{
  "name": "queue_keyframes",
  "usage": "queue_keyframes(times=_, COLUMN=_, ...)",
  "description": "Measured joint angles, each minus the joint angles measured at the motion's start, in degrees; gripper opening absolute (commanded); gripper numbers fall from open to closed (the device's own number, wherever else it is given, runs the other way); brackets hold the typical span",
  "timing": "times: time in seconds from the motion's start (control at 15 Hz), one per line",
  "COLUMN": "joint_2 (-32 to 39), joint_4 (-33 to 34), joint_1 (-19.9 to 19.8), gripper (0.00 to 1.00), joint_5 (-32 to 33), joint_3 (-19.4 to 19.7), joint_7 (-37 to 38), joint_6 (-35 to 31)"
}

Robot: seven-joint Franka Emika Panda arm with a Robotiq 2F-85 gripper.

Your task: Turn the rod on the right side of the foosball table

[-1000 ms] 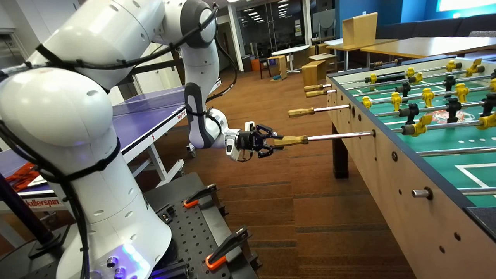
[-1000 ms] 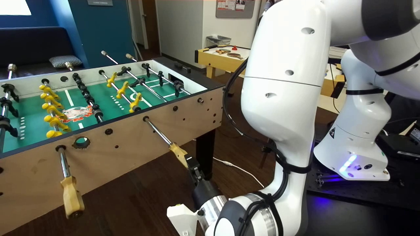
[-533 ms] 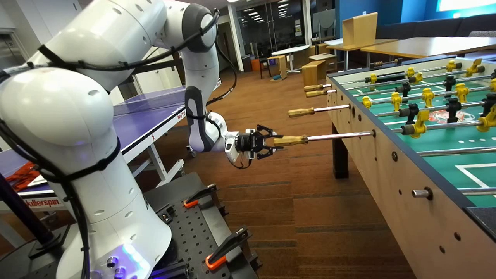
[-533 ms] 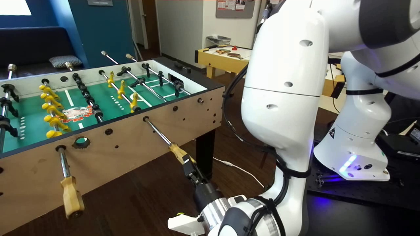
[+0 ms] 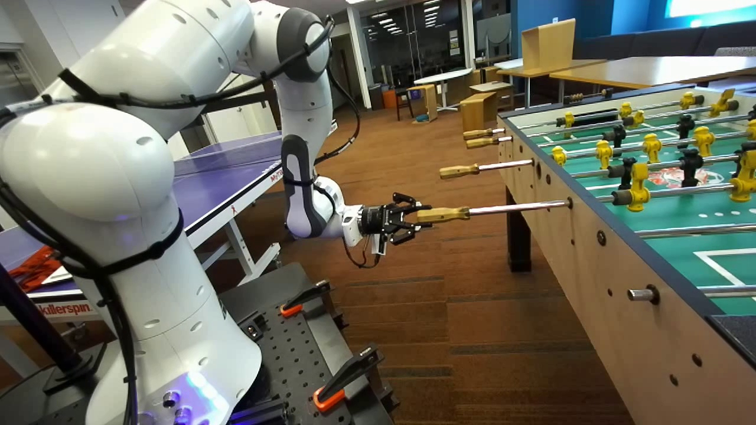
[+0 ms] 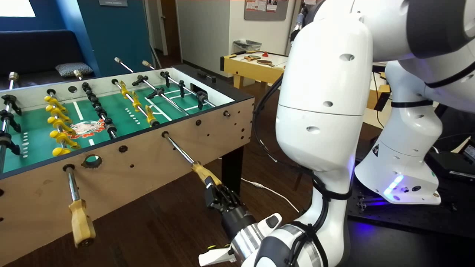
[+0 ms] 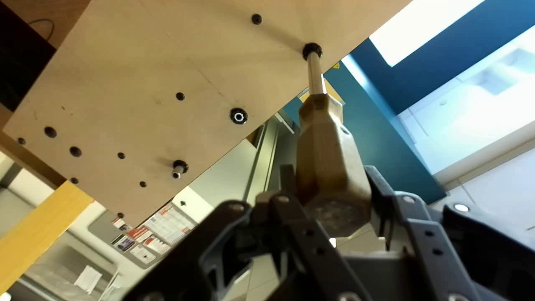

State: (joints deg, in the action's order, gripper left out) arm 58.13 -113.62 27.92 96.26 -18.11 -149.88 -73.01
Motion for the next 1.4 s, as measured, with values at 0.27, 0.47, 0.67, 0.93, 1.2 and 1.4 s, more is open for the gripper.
queue_keyframes(times=0.27, joint_2=-3.0, joint_4=-4.5, joint_1=5.4, gripper=0.16, joint_5=0.7, joint_3=5.6, joint_7=-0.1, joint_6=-5.6)
queue_keyframes(times=0.47, joint_2=-5.2, joint_4=-7.4, joint_1=10.0, gripper=0.16, joint_5=0.4, joint_3=10.3, joint_7=-0.1, joint_6=-9.9)
queue_keyframes(times=0.67, joint_2=-6.8, joint_4=-10.4, joint_1=14.8, gripper=0.16, joint_5=-0.4, joint_3=14.8, joint_7=-0.1, joint_6=-12.1)
queue_keyframes(times=0.93, joint_2=-6.2, joint_4=-16.2, joint_1=16.5, gripper=0.83, joint_5=-5.4, joint_3=18.4, joint_7=0.5, joint_6=-19.0)
queue_keyframes(times=1.2, joint_2=-6.7, joint_4=-18.8, joint_1=5.4, gripper=1.0, joint_5=-2.8, joint_3=10.2, joint_7=0.7, joint_6=-20.8)
queue_keyframes(times=1.4, joint_2=-11.1, joint_4=-20.7, joint_1=3.4, gripper=1.0, joint_5=-2.1, joint_3=7.8, joint_7=0.9, joint_6=-27.8)
